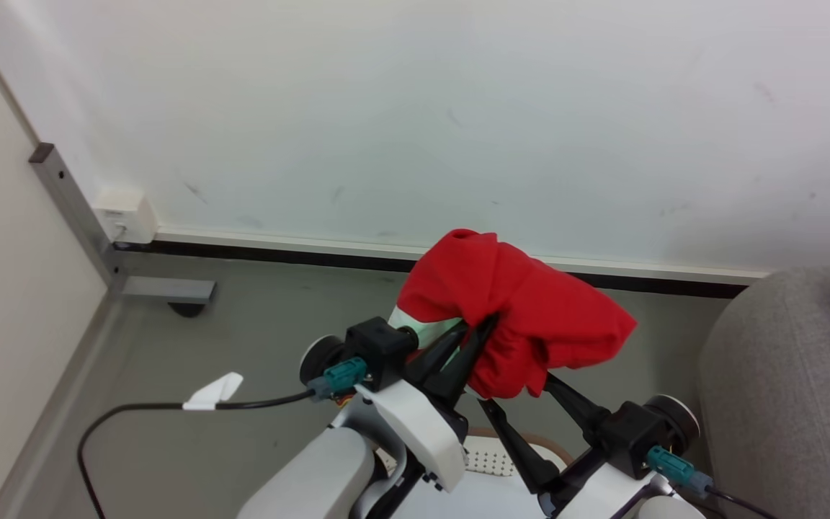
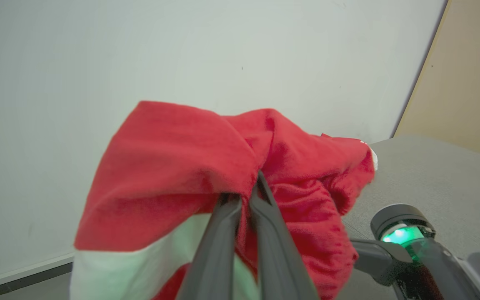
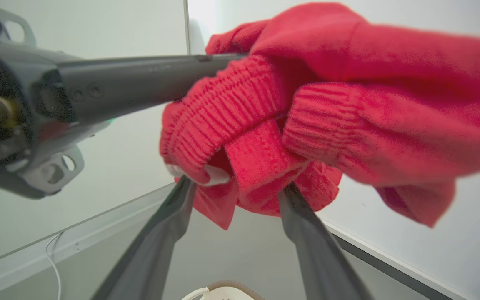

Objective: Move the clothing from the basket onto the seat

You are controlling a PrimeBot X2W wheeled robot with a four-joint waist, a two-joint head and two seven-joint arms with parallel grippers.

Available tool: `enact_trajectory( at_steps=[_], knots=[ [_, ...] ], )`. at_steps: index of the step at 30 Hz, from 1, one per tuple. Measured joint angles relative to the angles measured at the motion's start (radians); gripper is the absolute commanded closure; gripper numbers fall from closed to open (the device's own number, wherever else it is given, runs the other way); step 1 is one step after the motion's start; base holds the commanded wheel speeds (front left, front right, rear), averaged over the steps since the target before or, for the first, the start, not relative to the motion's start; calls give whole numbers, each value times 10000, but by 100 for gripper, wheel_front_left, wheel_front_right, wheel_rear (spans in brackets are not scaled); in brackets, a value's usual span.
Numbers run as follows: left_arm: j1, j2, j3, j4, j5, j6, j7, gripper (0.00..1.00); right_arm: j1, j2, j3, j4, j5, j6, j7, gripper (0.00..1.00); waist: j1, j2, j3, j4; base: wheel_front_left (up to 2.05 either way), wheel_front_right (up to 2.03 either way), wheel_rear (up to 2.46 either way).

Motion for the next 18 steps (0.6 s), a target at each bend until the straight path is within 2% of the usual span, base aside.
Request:
enact_trajectory(
  at_steps=[7, 17, 18],
  knots=[
    [-5, -190, -447, 148, -19, -138, 13, 100, -494, 48, 407, 349, 98, 0, 0, 0, 0, 0, -74, 457, 0, 0, 0],
    [-4, -337, -911, 418, -184, -221, 58, 100, -790, 314, 274, 817, 92, 0, 4, 0, 0, 0, -100, 998, 0, 0, 0],
    [-4, -349, -928, 441, -211, -221, 48, 100, -830, 320, 291, 844, 92, 0, 4, 53, 0, 0, -92, 1027, 0, 0, 0]
  ],
)
